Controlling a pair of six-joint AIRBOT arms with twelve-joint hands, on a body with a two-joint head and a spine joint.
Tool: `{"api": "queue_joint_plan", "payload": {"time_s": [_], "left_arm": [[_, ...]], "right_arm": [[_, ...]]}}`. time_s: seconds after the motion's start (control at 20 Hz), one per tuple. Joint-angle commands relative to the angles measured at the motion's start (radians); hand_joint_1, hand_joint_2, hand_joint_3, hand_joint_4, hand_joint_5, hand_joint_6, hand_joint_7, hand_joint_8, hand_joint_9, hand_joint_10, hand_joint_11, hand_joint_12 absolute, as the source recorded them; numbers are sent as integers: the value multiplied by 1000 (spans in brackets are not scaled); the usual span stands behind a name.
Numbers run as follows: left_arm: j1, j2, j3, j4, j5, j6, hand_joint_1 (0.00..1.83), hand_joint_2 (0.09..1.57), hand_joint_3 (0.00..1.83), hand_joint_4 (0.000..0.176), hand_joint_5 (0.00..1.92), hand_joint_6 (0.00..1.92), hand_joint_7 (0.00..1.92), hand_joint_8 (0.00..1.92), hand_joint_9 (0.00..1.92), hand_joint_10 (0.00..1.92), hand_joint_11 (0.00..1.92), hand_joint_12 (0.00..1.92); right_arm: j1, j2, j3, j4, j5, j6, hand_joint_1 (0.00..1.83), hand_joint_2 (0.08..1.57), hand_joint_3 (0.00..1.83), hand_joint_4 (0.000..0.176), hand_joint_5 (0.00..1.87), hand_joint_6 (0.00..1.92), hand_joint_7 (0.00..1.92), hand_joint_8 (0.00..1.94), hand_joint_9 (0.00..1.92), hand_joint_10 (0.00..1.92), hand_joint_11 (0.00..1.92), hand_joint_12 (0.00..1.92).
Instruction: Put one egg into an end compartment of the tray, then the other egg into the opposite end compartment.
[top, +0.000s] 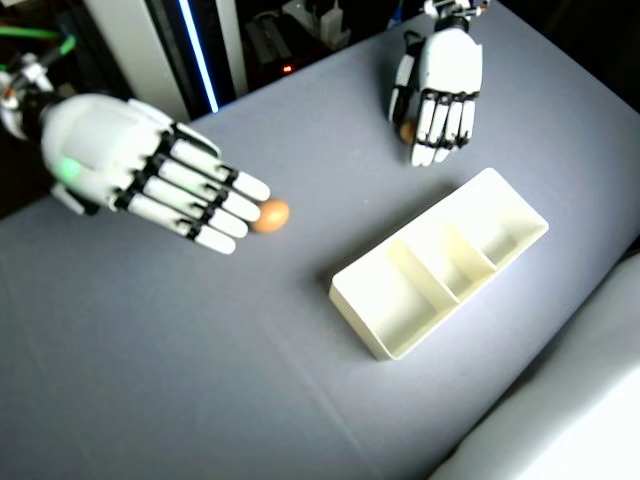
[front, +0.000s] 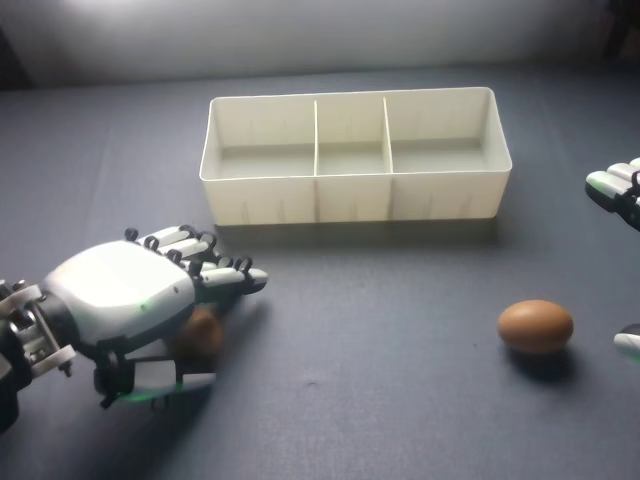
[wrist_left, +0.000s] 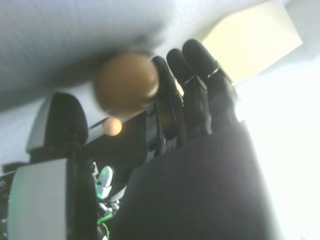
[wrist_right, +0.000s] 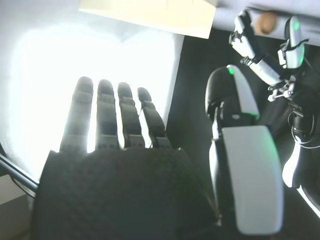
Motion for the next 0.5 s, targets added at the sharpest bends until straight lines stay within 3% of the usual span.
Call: {"api": "queue_joint_plan", "payload": {"time_s": [0.0, 0.2, 0.25, 0.3, 0.35, 0.4, 0.45], "left_arm": [[-13, -3, 5, -6, -85, 5, 905, 1165, 0, 0, 327, 38, 444, 8, 49, 970, 0, 1677], [-32, -17, 19, -15, -63, 25, 989, 1140, 0, 0, 416, 79, 538, 54, 128, 1135, 21, 1883], [-33, -20, 22, -16, -58, 25, 1073, 1125, 0, 0, 578, 217, 575, 619, 327, 1365, 283, 1913], [-33, -21, 24, -16, -53, 25, 1120, 1133, 1, 0, 656, 386, 590, 1066, 566, 1541, 590, 1919], [-33, -23, 26, -16, -49, 25, 1201, 1201, 5, 0, 710, 980, 800, 1390, 881, 1607, 934, 1849], [-34, -25, 28, -16, -43, 26, 1226, 1202, 0, 0, 757, 1078, 867, 1419, 990, 1546, 1029, 1778], [-34, -25, 28, -16, -38, 29, 1328, 1203, 0, 0, 759, 1114, 771, 1352, 867, 1535, 958, 1751]], "right_arm": [[0, 2, 3, -5, 127, 8, 564, 1238, 11, 0, 0, 0, 0, 0, 0, 0, 0, 0], [-1, 2, 4, -5, 130, 13, 576, 1238, 9, 0, 0, 0, 0, 0, 0, 0, 0, 0], [-1, 2, 4, -5, 130, 15, 560, 1242, 10, 0, 0, 0, 0, 0, 0, 0, 0, 0], [-1, 2, 4, -5, 131, 16, 551, 1242, 10, 0, 0, 0, 0, 0, 0, 0, 0, 0], [-2, 2, 5, -5, 132, 17, 560, 1239, 7, 0, 0, 0, 0, 0, 0, 0, 0, 0], [-2, 2, 5, -5, 133, 18, 560, 1238, 6, 0, 0, 0, 0, 0, 0, 0, 0, 0], [-3, 2, 5, -5, 133, 20, 546, 1245, 9, 0, 0, 0, 0, 0, 0, 0, 0, 0]]}}
